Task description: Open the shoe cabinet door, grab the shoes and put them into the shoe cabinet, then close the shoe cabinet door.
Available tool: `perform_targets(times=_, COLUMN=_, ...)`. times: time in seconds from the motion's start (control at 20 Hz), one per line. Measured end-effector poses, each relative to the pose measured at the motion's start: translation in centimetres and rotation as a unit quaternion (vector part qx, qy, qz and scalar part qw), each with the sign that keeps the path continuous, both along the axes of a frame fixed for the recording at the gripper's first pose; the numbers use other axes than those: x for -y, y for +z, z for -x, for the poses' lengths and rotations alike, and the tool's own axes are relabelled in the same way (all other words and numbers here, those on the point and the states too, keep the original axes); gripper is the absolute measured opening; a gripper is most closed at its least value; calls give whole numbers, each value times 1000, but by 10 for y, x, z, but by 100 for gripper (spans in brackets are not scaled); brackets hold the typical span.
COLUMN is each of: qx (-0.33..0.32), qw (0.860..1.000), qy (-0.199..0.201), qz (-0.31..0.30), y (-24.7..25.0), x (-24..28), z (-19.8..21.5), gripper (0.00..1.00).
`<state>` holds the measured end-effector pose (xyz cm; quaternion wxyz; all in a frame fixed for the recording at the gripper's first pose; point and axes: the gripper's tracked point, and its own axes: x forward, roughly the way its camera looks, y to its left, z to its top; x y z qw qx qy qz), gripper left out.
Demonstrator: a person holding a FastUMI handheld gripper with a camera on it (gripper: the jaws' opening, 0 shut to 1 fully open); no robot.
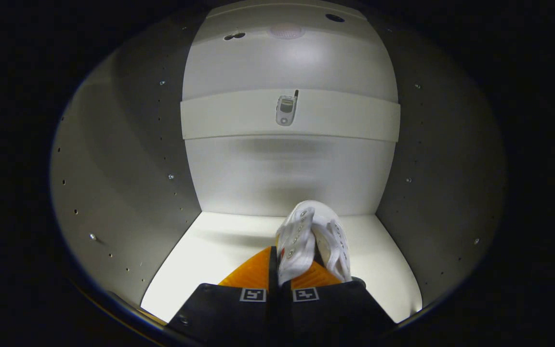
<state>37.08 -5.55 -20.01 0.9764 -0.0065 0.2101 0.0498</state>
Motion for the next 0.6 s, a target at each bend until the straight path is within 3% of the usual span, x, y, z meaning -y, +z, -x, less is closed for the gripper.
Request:
perform_targets(times=0.1, qx=4, qw=1000, qy=10, qz=1, y=3, x=-7, z=5, gripper=12)
perform_targets(times=0.15, qx=6, qw=1000, qy=4, qz=15, y=3, x=-3, z=6, gripper=11)
perform_targets(times=0.2, qx=4, qw=1000, qy=7, qz=16, y=1, x=-4, z=7, gripper=17)
perform_targets(times=0.45, qx=7, qw=1000, qy=-5, qz=-9, y=6, x=0, z=18, gripper=30)
perform_targets(times=0.6, qx=12, qw=1000, qy=-8, qz=-5, y=13, x=5, z=33, gripper=52)
